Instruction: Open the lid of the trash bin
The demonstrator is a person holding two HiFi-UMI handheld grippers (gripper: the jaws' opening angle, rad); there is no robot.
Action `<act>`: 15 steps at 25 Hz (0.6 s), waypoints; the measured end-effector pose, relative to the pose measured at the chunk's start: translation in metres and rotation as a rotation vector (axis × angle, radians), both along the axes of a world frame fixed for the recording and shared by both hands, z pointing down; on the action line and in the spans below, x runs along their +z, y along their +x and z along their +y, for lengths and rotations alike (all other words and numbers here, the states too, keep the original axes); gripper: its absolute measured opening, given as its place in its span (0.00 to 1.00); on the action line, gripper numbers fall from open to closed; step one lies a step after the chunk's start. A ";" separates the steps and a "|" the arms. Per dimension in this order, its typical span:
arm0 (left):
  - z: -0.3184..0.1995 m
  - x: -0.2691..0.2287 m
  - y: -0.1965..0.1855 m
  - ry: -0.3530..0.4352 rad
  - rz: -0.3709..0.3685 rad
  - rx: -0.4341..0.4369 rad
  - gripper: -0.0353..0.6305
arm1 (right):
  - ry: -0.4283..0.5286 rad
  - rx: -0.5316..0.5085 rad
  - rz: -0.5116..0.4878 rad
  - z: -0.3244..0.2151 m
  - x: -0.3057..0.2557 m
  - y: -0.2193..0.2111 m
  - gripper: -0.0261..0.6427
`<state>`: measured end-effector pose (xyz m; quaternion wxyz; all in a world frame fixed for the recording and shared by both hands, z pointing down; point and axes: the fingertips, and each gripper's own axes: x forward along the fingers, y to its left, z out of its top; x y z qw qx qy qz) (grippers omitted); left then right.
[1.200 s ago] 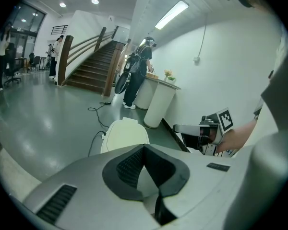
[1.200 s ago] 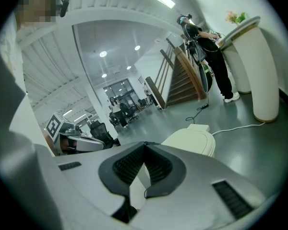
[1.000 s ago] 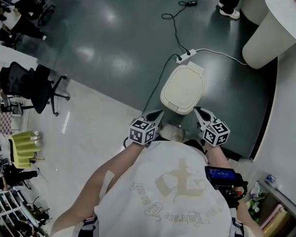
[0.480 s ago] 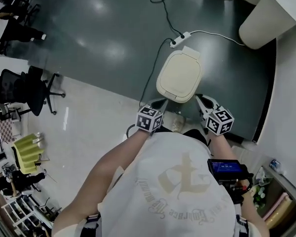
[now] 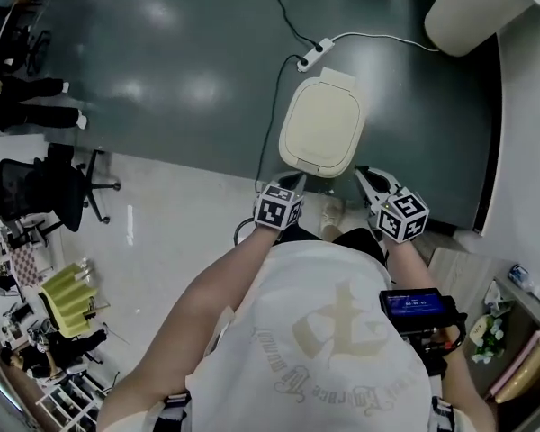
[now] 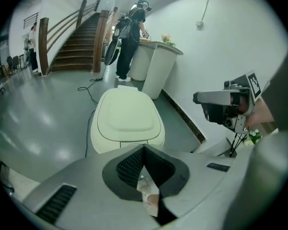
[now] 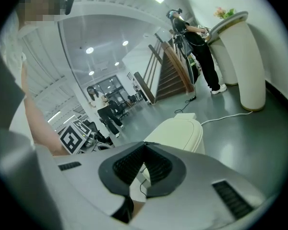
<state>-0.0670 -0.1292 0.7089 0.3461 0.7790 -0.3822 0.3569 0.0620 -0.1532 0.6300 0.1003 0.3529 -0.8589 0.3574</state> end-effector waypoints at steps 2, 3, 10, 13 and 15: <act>-0.003 0.007 0.001 -0.006 -0.013 0.018 0.08 | -0.007 0.015 -0.001 0.000 0.004 0.001 0.05; -0.005 0.010 0.002 -0.007 -0.021 0.023 0.07 | -0.008 0.020 0.000 -0.001 0.006 0.002 0.05; -0.017 0.030 0.007 -0.026 -0.080 0.035 0.08 | -0.023 0.073 -0.006 0.003 0.014 0.013 0.05; -0.023 0.037 0.009 -0.036 -0.085 0.044 0.07 | -0.028 0.094 -0.004 0.004 0.017 0.017 0.05; -0.024 0.041 0.011 -0.049 -0.091 0.052 0.07 | -0.034 0.110 -0.001 0.006 0.019 0.020 0.05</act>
